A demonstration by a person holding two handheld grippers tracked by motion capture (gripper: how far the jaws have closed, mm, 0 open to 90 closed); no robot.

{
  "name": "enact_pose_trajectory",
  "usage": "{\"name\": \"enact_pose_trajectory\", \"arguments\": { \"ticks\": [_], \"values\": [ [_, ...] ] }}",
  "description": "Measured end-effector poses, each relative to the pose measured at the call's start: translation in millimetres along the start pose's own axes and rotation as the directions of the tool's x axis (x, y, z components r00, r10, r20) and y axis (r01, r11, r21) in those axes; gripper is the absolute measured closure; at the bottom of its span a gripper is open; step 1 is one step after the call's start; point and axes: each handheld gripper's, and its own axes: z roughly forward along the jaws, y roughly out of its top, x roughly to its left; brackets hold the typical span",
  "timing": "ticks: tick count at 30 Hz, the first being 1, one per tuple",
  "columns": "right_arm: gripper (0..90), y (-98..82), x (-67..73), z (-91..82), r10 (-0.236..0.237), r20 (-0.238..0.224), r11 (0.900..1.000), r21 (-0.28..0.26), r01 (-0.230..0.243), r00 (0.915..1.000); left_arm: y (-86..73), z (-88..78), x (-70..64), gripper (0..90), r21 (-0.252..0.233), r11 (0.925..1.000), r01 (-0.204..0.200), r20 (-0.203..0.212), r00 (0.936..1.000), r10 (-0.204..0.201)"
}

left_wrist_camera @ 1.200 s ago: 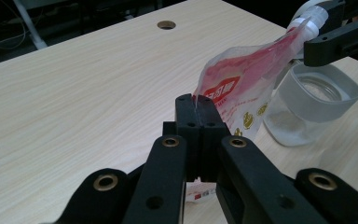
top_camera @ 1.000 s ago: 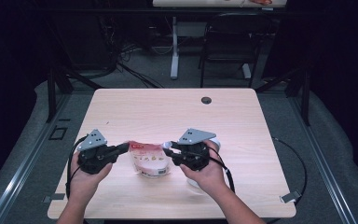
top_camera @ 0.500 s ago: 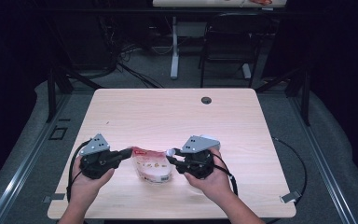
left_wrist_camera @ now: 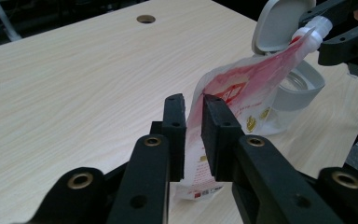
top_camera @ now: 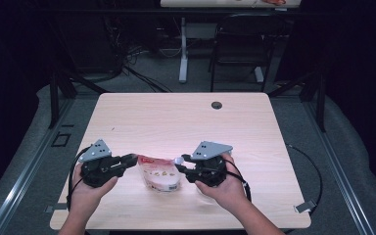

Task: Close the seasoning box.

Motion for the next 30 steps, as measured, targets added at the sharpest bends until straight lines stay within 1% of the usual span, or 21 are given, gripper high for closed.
{"name": "enact_pose_trajectory", "arguments": {
  "ticks": [6, 8, 11, 18, 22, 25, 28, 30],
  "values": [
    [60.7, 7.2, 0.6, -7.5, -0.020, 0.000, 1.000, -0.007, 0.020, 0.9998, 2.2, -6.7, 1.4, 72.8, -0.016, 0.9998, 0.013, 0.005, 0.9999, -0.013],
    [59.6, 12.1, 1.3, -10.9, -0.038, 0.007, 0.999, -0.007, 0.038, 0.9992, 3.1, -9.0, 1.9, 71.8, -0.015, 0.9998, 0.013, 0.001, 0.9999, -0.013],
    [58.9, 17.1, 1.2, -11.8, -0.054, 0.011, 0.999, -0.007, 0.054, 0.9985, 3.7, -10.9, 2.0, 70.9, -0.015, 0.9998, 0.013, -0.003, 0.9999, -0.013],
    [58.8, 29.0, 1.8, -10.2, -0.081, -0.002, 0.997, 0.013, 0.081, 0.9967, 3.7, -13.9, 3.1, 69.4, -0.018, 0.9998, 0.004, -0.010, 0.9999, -0.005],
    [59.2, 37.1, 1.4, -7.3, -0.080, -0.021, 0.996, 0.023, 0.081, 0.9965, 3.4, -14.6, 4.5, 68.0, -0.019, 0.9998, 0.002, -0.013, 0.9999, -0.002],
    [59.8, 43.3, 1.4, -5.0, -0.090, -0.022, 0.995, 0.034, 0.091, 0.9957, 3.0, -14.9, 5.4, 66.8, -0.020, 0.9998, 0.004, -0.016, 0.9999, -0.005],
    [60.1, 48.5, 1.8, -1.9, -0.101, -0.030, 0.994, 0.046, 0.102, 0.9945, 2.7, -15.7, 6.9, 65.9, -0.030, 0.9995, 0.011, -0.004, 0.9999, -0.011],
    [60.1, 51.2, 2.3, 0.7, -0.107, -0.032, 0.992, 0.057, 0.109, 0.9937, 2.9, -16.7, 7.2, 66.1, -0.031, 0.9994, 0.013, -0.004, 0.9999, -0.013]
  ]
}}
